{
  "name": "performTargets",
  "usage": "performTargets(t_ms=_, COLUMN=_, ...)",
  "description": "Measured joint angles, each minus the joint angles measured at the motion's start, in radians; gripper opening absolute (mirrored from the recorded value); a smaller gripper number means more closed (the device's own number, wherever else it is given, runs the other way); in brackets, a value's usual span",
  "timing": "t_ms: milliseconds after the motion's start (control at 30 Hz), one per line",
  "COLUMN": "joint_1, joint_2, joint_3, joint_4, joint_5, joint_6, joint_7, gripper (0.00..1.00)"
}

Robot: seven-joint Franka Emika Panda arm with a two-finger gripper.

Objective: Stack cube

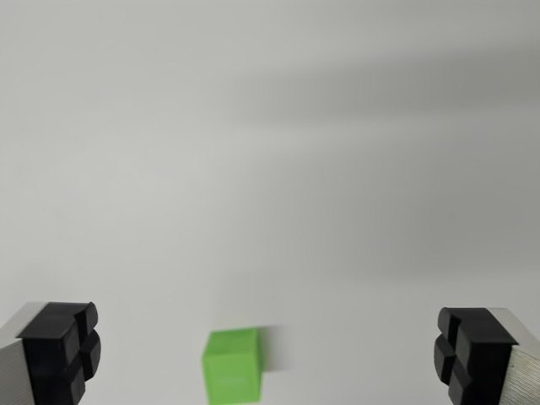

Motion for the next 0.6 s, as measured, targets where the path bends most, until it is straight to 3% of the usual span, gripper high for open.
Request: performTargets(t_ms=600, joint_1=0.010, joint_2=-0.049, joint_3=0.005, joint_4=-0.138, joint_5=-0.002, joint_6=0.077, joint_7=-0.007, gripper=1.00)
